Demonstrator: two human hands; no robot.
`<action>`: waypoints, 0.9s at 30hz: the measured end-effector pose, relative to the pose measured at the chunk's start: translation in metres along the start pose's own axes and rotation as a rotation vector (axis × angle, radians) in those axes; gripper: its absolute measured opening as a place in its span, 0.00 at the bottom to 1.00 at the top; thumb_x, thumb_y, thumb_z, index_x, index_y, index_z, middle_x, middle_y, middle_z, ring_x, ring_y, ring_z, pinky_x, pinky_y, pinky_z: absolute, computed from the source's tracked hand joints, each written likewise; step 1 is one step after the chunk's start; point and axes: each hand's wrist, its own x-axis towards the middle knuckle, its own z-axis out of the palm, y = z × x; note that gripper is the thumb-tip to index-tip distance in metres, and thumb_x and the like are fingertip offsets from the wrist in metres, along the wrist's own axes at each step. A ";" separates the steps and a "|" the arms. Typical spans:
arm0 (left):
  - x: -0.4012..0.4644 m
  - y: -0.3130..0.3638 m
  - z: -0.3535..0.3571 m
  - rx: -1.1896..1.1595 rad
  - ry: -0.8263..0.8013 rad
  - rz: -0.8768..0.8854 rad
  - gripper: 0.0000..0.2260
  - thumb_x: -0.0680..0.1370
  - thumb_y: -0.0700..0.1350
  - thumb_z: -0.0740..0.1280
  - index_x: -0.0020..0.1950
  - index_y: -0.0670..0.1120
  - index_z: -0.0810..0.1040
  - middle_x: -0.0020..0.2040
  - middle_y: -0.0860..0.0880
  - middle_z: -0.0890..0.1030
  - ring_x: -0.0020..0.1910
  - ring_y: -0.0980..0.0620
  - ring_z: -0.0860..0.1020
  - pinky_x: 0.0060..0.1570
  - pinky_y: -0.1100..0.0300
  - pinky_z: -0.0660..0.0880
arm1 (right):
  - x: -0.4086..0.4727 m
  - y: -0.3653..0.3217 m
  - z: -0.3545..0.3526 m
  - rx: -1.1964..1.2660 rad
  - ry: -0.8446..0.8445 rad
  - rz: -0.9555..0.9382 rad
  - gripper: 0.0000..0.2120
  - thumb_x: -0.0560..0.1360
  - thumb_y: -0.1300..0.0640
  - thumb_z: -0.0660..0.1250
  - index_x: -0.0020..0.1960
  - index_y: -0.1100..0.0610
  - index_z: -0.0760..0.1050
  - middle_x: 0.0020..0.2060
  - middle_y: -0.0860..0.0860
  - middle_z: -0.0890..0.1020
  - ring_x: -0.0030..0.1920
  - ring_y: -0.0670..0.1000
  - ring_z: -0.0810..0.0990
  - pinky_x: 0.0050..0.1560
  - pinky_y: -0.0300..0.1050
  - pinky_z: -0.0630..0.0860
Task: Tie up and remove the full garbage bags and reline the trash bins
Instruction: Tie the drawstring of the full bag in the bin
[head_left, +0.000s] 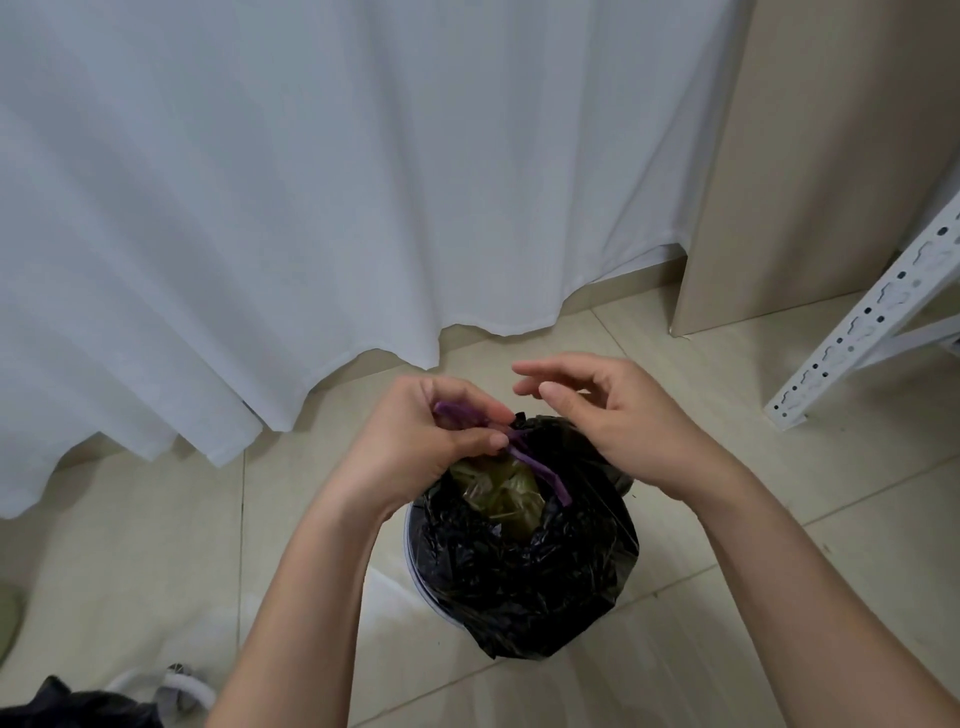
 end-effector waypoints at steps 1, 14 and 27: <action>0.000 -0.001 0.001 0.019 -0.002 0.009 0.10 0.69 0.32 0.75 0.39 0.47 0.85 0.36 0.48 0.85 0.35 0.56 0.83 0.36 0.68 0.76 | 0.001 0.002 0.003 -0.029 -0.036 0.020 0.14 0.82 0.57 0.61 0.63 0.46 0.78 0.51 0.40 0.84 0.56 0.38 0.79 0.62 0.40 0.74; 0.003 -0.013 0.012 0.364 0.258 0.327 0.13 0.69 0.30 0.72 0.40 0.50 0.82 0.36 0.54 0.80 0.35 0.61 0.79 0.36 0.73 0.72 | 0.002 0.009 0.019 -0.062 -0.197 0.114 0.13 0.82 0.57 0.60 0.59 0.41 0.77 0.40 0.48 0.86 0.46 0.47 0.82 0.58 0.48 0.75; 0.008 -0.023 -0.003 0.370 0.369 0.150 0.10 0.68 0.44 0.78 0.31 0.56 0.81 0.32 0.59 0.81 0.31 0.61 0.78 0.31 0.69 0.72 | 0.007 0.014 0.006 -0.549 0.254 -0.148 0.08 0.75 0.56 0.70 0.39 0.46 0.78 0.37 0.39 0.79 0.44 0.42 0.77 0.48 0.37 0.70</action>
